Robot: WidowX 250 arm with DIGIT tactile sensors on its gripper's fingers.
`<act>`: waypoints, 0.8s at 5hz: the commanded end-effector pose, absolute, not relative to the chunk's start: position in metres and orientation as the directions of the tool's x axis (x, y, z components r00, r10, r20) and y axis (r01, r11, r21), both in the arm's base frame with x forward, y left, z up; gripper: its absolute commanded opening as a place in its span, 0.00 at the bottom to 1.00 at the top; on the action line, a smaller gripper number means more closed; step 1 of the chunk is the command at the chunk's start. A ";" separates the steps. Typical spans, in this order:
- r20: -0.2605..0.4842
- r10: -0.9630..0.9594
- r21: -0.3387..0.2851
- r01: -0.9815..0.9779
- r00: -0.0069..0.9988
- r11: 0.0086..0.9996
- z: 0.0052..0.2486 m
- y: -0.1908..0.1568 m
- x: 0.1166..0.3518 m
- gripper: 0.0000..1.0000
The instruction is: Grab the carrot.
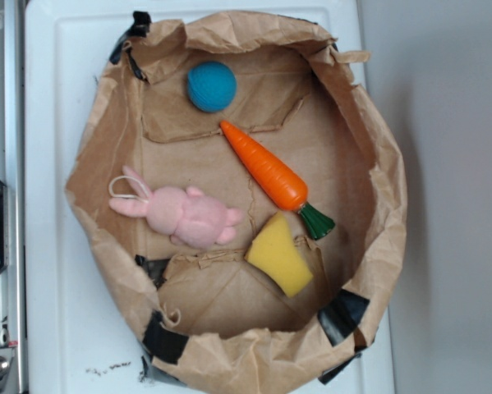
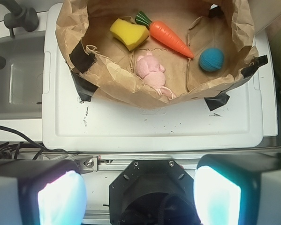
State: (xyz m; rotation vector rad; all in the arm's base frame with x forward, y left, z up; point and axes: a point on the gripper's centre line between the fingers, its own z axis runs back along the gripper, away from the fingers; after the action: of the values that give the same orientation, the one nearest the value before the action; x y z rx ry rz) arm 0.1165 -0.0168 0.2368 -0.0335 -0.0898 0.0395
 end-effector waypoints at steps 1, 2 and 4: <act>0.089 0.041 -0.035 -0.038 0.995 0.999 0.237 -0.017 0.117 1.00; 0.084 -0.008 -0.104 0.016 0.996 0.994 0.248 -0.022 0.067 1.00; 0.087 -0.076 -0.181 0.091 0.993 0.979 0.250 -0.016 0.080 1.00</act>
State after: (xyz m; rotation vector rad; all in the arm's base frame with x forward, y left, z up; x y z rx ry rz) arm 0.0773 -0.0192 0.2440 -0.1889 -0.0620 -0.0839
